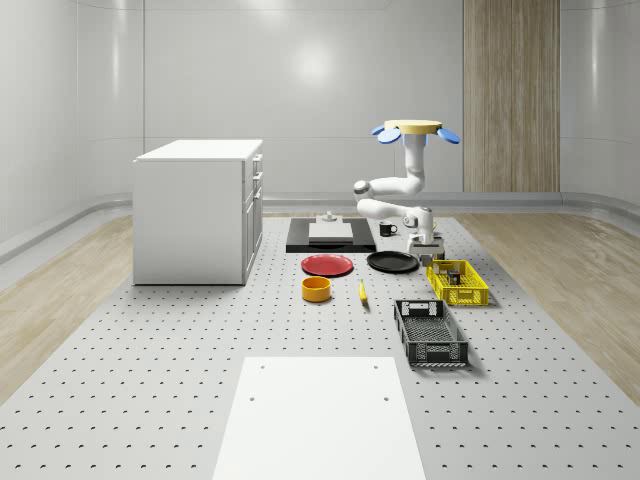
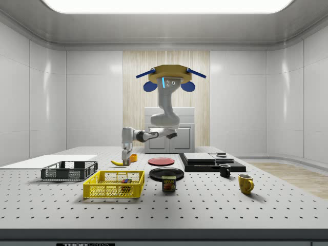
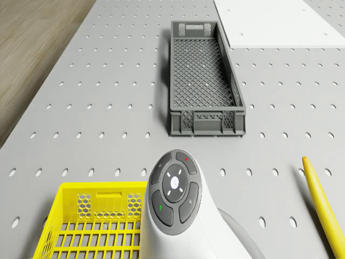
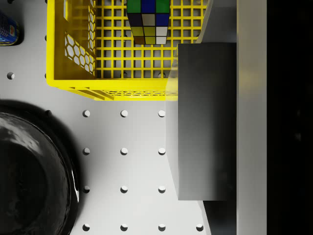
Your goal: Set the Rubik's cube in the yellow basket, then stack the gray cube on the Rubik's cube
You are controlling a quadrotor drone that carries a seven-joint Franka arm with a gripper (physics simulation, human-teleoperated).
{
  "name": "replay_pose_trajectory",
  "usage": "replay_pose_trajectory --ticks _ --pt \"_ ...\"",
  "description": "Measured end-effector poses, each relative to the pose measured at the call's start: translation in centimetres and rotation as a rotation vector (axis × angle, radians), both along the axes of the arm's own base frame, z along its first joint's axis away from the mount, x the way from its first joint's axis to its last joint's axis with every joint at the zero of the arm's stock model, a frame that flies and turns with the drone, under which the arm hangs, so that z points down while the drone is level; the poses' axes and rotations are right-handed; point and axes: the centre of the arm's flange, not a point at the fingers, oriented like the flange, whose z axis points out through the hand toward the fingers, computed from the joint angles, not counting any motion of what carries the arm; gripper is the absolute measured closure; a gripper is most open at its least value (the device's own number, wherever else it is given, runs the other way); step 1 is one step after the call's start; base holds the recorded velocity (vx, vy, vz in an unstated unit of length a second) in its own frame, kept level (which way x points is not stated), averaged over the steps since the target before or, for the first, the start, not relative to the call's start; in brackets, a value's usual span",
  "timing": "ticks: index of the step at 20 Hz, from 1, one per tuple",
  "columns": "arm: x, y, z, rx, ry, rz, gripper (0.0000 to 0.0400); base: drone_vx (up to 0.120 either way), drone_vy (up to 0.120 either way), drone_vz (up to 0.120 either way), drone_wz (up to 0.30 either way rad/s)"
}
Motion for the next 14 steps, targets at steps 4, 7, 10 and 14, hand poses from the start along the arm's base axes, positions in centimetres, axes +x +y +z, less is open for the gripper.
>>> replay_pose_trajectory --ticks 4,7,10,14 --pt "0.0 0.0 0.0 0.0 0.0 0.0 0.015 -0.02 0.12 0.0 0.0" --pt "0.0 0.0 0.0 0.0 0.0 0.0 0.015 -0.12 0.12 0.0 0.0" --pt "0.0 0.0 0.0 0.0 0.0 0.0 0.015 -0.093 0.12 0.0 0.0" --pt "0.0 0.0 0.0 0.0 0.0 0.0 0.015 0.0 0.12 0.0 0.0"
